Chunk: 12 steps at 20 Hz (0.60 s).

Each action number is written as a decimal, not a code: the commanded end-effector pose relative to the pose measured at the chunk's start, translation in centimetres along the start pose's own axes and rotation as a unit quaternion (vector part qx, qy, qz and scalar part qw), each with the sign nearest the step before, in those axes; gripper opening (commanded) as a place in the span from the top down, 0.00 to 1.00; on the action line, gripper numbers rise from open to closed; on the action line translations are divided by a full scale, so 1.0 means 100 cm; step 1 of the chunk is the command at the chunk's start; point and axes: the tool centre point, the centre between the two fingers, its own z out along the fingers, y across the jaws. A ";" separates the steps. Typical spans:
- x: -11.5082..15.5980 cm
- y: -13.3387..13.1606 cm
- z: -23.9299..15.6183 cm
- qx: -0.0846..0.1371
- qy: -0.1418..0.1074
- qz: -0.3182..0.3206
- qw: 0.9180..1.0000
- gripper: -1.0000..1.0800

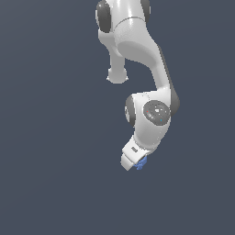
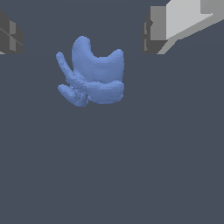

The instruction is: Pick up the object and move it to a goal position.

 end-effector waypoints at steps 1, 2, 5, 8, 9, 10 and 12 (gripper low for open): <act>0.005 0.000 0.004 0.001 0.001 -0.014 1.000 0.04; 0.006 0.000 0.005 0.001 0.001 -0.018 1.000 0.04; 0.007 0.000 0.006 0.001 0.001 -0.024 1.000 0.04; 0.007 0.000 0.007 0.001 0.000 -0.022 1.000 0.04; 0.007 0.000 0.008 0.001 0.000 -0.022 1.000 0.04; 0.007 0.000 0.010 0.001 0.000 -0.022 1.000 0.04; 0.007 0.000 0.017 0.001 0.001 -0.022 1.000 0.04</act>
